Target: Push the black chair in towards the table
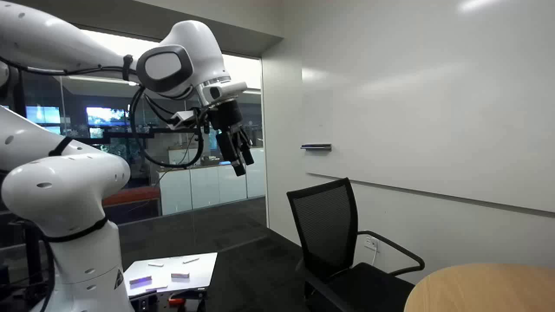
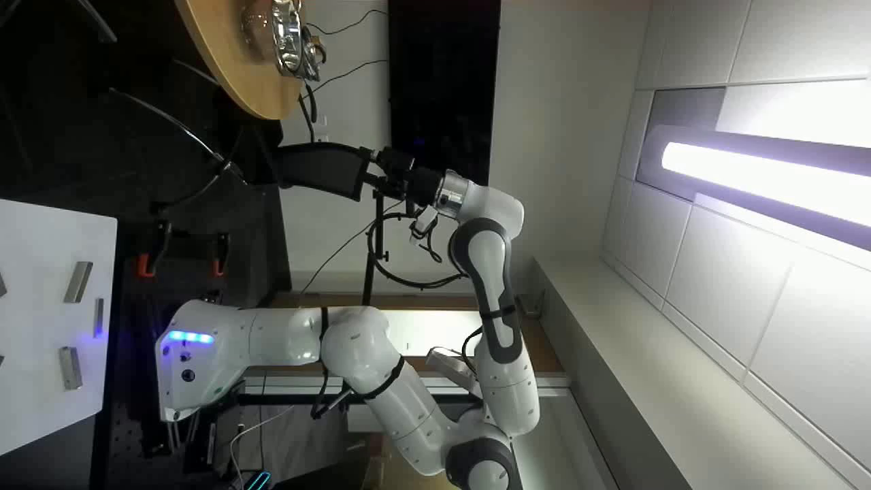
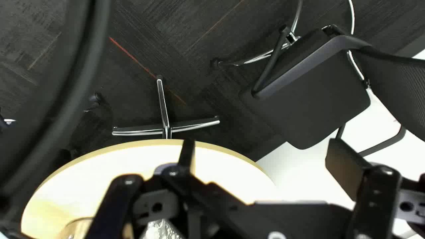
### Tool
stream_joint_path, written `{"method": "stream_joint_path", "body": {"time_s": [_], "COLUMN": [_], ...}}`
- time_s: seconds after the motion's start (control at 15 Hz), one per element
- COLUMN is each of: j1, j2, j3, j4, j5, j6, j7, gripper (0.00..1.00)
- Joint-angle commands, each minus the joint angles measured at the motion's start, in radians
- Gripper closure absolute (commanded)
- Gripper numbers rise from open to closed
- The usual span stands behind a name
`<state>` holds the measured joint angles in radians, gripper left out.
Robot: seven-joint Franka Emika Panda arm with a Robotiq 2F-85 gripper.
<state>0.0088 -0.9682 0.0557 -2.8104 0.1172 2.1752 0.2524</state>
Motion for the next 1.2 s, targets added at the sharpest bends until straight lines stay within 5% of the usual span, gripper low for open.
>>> {"method": "stream_joint_path", "body": {"time_s": [0.0,1.13], "j1": [-0.01,0.001], "j2": [0.002,0.03], "j3": [0.008,0.002], "j4": [-0.006,0.008], "j5": [0.009,0.017], "j6": [-0.004,-0.004], "j7": [-0.008,-0.018], "gripper": [0.0,0.0]}}
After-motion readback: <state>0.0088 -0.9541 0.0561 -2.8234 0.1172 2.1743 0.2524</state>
